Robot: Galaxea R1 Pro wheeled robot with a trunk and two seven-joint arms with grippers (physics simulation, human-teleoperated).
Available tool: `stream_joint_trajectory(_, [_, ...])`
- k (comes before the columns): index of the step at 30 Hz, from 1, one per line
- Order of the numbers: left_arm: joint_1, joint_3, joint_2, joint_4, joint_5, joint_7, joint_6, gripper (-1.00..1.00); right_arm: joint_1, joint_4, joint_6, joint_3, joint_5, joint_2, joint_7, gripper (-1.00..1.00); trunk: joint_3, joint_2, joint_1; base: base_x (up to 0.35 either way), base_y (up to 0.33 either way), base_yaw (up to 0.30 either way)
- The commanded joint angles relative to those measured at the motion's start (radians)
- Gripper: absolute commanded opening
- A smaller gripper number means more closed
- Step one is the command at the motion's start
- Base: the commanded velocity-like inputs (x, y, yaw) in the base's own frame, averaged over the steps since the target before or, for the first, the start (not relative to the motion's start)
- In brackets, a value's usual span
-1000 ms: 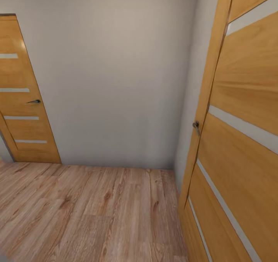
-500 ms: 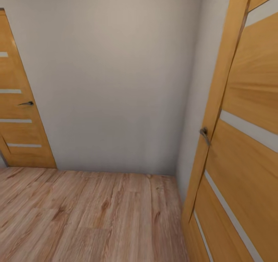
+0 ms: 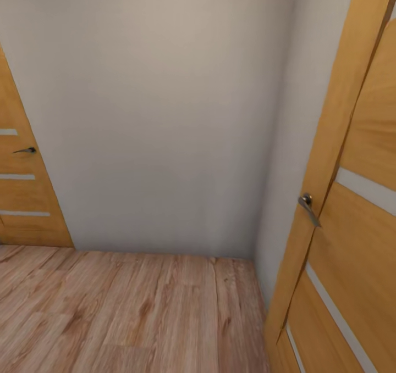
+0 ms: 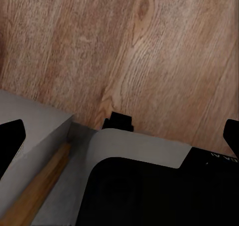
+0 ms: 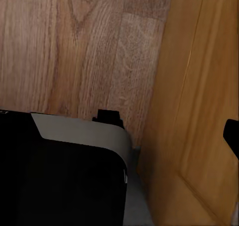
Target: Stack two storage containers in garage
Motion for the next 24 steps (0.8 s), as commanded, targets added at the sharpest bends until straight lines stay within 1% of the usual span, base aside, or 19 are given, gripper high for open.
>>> stream_joint_trajectory(1, [-0.001, 0.005, 0.0, 0.001, 0.001, 0.001, -0.003, 1.0, -0.001, 0.003, -0.006, 0.009, -0.01, 0.001, 0.0, 1.0, -0.001, -0.001, 0.001, 0.322, 0.0, 0.0])
stream_joint_trajectory(10, [-0.001, 0.005, 0.0, 0.001, 0.001, 0.001, -0.004, 1.0, -0.001, 0.003, -0.006, 0.007, -0.012, 0.004, -0.003, 1.0, -0.001, -0.001, 0.001, 0.322, 0.0, 0.004])
stream_joint_trajectory(13, [-0.001, 0.005, 0.0, 0.001, 0.001, 0.001, -0.005, 1.0, -0.001, 0.003, -0.007, 0.007, -0.012, 0.003, -0.003, 1.0, -0.001, -0.001, 0.001, 0.322, 0.0, 0.17])
stream_joint_trajectory(19, [-0.001, 0.005, 0.0, 0.001, 0.001, 0.001, -0.005, 1.0, -0.001, 0.003, -0.006, 0.007, -0.013, 0.003, -0.003, 1.0, -0.001, -0.001, 0.001, 0.322, 0.0, 0.243])
stream_joint_trajectory(24, [-0.001, 0.005, 0.0, 0.001, 0.001, 0.001, -0.005, 1.0, -0.001, 0.003, -0.006, 0.007, -0.011, 0.003, -0.002, 1.0, -0.001, -0.001, 0.001, 0.322, 0.0, 0.085])
